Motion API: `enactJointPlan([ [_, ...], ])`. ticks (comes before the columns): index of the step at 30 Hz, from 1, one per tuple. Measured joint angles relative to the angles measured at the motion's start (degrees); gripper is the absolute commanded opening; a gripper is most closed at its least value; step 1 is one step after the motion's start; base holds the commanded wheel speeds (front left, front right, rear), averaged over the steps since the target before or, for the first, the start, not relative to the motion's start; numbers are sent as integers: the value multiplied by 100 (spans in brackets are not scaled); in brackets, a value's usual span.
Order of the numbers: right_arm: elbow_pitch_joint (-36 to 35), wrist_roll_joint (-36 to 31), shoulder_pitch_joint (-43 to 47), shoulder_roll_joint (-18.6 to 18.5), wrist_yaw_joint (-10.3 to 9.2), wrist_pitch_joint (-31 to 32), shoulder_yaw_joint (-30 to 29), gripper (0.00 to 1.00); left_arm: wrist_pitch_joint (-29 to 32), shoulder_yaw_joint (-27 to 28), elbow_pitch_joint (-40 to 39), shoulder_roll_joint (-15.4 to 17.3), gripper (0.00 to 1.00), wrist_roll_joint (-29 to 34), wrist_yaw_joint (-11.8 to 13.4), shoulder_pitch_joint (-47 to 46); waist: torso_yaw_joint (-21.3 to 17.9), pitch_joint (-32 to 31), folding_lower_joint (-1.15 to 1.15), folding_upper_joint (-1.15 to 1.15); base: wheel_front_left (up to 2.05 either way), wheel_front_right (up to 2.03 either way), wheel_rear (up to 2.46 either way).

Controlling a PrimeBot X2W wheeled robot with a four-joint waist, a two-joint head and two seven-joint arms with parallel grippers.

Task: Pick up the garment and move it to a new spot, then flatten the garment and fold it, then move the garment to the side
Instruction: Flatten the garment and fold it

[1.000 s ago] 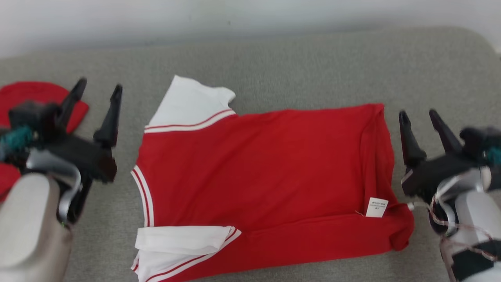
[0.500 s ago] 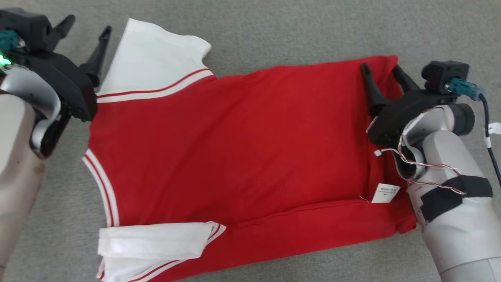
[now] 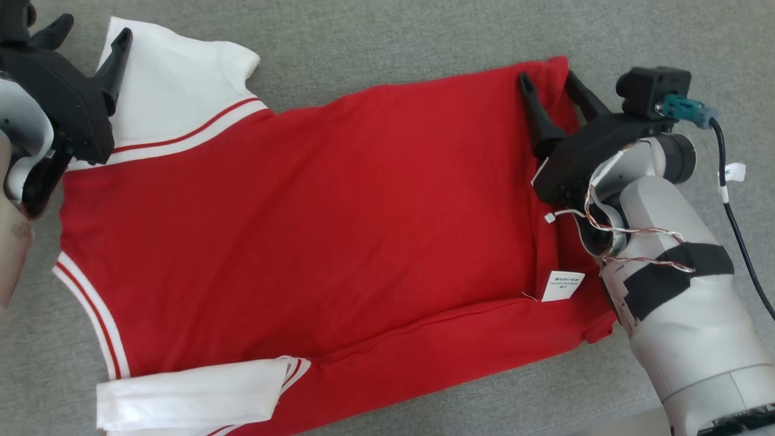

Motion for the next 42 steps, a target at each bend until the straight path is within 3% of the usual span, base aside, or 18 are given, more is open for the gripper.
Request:
enactJointPlan([
  [7,261,190,-340,97,0,-16,220,100,38,-358,191,-56,100,-260,0,-168,-97,81,-1,-1,0,0,0],
  [8,308,213,-392,111,0,-35,257,100,40,-411,218,-62,90,-290,0,-211,-103,92,-1,-1,0,0,0],
  [9,354,216,-433,115,0,-55,275,100,85,-459,261,-73,52,-338,0,-250,-106,103,-1,-1,0,0,0],
  [10,402,241,-467,121,0,-131,260,21,94,-502,282,-76,0,-372,0,-286,-108,114,-1,-1,0,0,0],
  [11,463,253,-508,122,0,-165,259,0,80,-538,305,-80,0,-400,0,-315,-108,124,-1,-1,0,0,0],
  [16,723,268,-595,118,0,-355,294,0,-81,-720,319,-153,0,-684,-1,-328,-62,92,-1,-1,0,0,0],
  [23,750,434,-493,-126,0,-765,480,0,-881,-804,-36,-99,0,-1072,0,-279,83,-166,-1,-1,0,0,0],
  [33,-138,1171,521,-738,0,-1095,932,0,-1666,-689,-1485,426,0,-1567,0,831,378,-784,-2,-2,0,0,0],
  [37,-631,1463,1120,-1068,0,-1167,1014,0,-1723,-423,-2432,605,0,-1619,240,1714,528,-1007,-2,-2,0,0,0],
  [42,-1072,1883,1886,-1348,0,-1243,861,0,-1742,194,-3593,615,0,-1413,721,2951,744,-1221,-3,-2,0,0,0],
])
